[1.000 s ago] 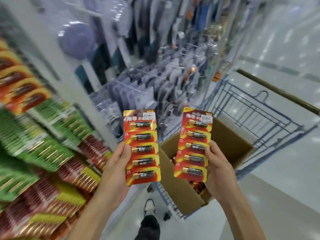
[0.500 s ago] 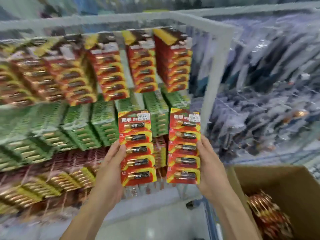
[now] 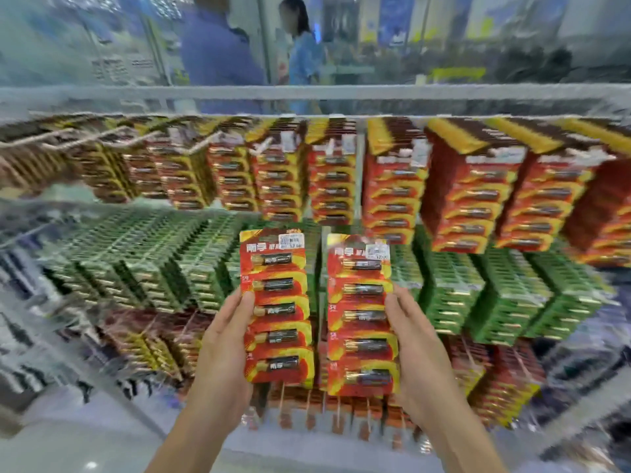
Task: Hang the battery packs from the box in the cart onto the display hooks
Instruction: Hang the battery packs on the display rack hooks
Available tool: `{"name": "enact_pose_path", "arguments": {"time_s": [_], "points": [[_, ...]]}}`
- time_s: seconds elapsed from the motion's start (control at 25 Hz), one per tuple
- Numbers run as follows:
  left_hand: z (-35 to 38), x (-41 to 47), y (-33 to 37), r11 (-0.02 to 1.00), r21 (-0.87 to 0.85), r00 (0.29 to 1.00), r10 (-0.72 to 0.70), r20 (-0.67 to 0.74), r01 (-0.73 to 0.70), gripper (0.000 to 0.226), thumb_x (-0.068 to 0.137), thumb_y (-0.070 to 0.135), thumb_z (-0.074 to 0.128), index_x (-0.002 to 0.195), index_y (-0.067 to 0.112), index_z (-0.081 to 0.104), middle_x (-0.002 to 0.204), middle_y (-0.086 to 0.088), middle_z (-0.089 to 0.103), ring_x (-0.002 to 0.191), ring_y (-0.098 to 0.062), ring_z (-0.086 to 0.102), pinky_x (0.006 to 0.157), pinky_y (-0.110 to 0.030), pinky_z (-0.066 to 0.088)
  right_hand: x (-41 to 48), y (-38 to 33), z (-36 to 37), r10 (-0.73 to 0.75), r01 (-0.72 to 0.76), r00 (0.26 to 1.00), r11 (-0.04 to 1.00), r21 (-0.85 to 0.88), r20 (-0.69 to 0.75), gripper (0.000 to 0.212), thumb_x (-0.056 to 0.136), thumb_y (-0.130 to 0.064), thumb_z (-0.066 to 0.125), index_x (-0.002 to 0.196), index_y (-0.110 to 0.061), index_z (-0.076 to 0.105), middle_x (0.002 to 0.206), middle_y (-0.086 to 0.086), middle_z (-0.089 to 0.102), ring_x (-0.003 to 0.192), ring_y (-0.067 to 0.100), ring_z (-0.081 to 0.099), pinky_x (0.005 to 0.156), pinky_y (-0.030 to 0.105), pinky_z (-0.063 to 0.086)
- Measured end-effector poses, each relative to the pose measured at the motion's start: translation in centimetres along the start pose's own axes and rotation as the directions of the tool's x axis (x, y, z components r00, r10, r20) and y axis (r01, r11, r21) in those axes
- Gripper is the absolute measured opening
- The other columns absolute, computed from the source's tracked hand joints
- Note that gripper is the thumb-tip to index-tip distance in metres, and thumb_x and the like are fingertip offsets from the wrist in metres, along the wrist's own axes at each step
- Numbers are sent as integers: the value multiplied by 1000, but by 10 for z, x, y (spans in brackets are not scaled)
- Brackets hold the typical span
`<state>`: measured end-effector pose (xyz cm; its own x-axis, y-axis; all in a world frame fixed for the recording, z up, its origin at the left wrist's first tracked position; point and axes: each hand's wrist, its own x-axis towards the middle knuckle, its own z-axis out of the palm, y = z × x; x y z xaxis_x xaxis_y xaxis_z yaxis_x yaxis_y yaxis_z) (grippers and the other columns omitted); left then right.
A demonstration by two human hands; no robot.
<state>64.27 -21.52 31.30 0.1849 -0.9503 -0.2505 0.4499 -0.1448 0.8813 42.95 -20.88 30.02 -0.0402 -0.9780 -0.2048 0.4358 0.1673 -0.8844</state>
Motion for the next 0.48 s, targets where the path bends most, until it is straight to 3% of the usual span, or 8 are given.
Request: {"name": "enact_pose_path", "arguments": {"time_s": [0.08,0.16,0.24,0.32,0.44,0.48], "points": [[-27,23,20,1000,-6,1000,3,-10,-3,31,100,35,61,130,29,64,108,-4,80,94,-27,79,81,-45,59,14,4,44,32,-32,999,999,-2,0,24,81,-67,68,103,-59,63,112,-31,68,112,9,67,101,55,53],[-57,47,43,1000,-13,1000,1,2,-1,36,100,37,60,135,28,62,111,-4,80,96,-28,78,81,-46,59,30,16,85,41,-42,999,999,-27,-15,20,91,-54,58,110,-50,63,100,-28,71,92,7,73,87,46,59],[-85,69,64,1000,-12,1000,7,16,-6,33,100,39,58,132,30,64,112,-3,80,97,-28,78,82,-46,59,47,32,122,14,-14,1000,1000,-4,-21,36,83,-60,64,117,-48,67,120,-22,70,106,16,73,89,50,60],[-110,89,84,1000,1,999,3,33,-3,27,101,37,56,124,29,68,109,-4,80,95,-28,79,81,-45,58,62,48,156,-12,12,999,1000,2,-30,52,73,-74,71,121,-58,63,141,-18,60,130,22,61,101,59,53],[-140,114,110,1000,2,996,-13,88,13,22,101,35,55,120,32,67,108,-4,80,94,-28,79,79,-45,59,78,62,197,2,-2,1000,999,49,6,45,80,-68,67,124,-59,60,139,-12,64,126,25,64,98,62,54],[-148,122,115,1000,-3,995,-16,99,16,21,101,34,56,119,32,66,107,-4,80,94,-28,79,77,-44,60,82,65,206,-5,5,1000,999,36,19,51,78,-75,68,126,-62,58,144,-13,60,131,27,60,102,65,50]]}}
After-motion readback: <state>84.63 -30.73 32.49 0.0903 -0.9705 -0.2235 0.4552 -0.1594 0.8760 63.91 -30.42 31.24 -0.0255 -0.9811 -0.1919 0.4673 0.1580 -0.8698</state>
